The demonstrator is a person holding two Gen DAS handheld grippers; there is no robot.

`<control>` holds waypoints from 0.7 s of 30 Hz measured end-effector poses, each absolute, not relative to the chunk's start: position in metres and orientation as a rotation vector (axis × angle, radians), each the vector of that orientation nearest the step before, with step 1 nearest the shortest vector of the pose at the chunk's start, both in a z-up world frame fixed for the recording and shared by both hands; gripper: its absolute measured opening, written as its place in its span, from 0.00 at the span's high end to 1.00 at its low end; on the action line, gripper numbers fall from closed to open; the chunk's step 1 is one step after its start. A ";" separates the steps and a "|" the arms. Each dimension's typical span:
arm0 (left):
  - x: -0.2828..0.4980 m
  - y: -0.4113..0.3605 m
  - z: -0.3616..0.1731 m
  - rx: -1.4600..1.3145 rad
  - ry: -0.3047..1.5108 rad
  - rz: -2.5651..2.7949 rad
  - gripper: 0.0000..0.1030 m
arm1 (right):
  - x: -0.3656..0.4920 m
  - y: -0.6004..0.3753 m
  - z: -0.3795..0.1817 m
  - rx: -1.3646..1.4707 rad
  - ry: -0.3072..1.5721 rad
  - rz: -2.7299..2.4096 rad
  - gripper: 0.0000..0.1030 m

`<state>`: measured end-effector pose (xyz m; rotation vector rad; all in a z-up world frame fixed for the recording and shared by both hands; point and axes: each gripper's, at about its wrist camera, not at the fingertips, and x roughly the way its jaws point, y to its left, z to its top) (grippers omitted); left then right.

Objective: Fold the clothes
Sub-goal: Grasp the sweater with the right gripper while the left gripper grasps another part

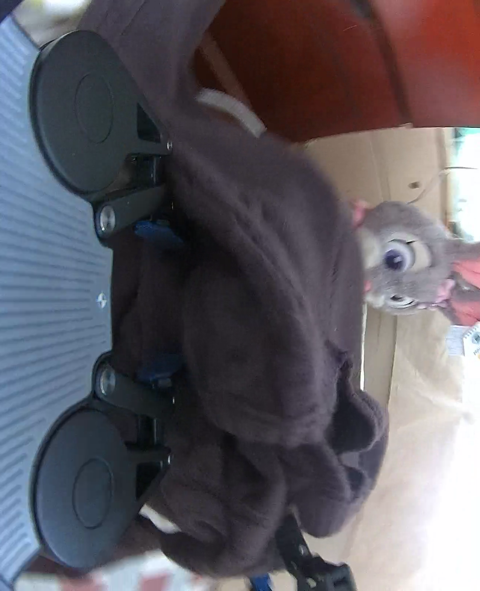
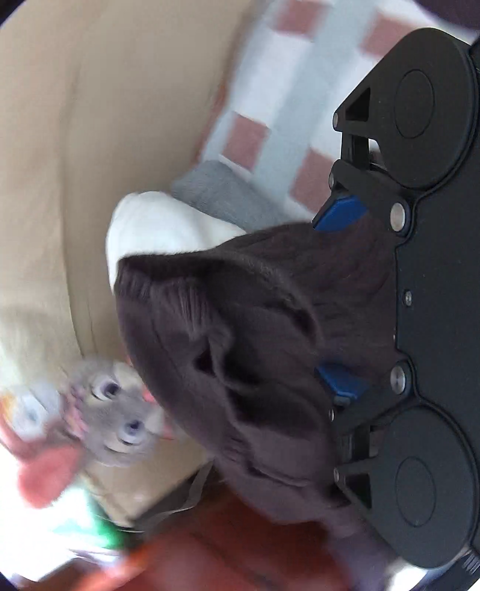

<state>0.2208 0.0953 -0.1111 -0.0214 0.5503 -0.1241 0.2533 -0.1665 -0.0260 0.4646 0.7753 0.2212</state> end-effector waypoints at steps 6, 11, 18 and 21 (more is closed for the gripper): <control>0.218 0.115 -0.103 -0.186 0.518 -0.198 0.31 | 0.192 -0.164 0.008 0.453 0.465 0.442 0.87; 0.225 0.135 -0.101 -0.347 0.535 -0.212 0.29 | 0.157 -0.142 0.016 0.445 0.493 0.753 0.87; 0.221 0.137 -0.088 -0.244 0.498 -0.143 0.78 | 0.179 -0.129 -0.015 0.424 0.625 0.539 0.40; 0.225 0.137 -0.090 -0.236 0.530 -0.129 0.91 | 0.184 -0.121 -0.028 0.480 0.614 0.483 0.32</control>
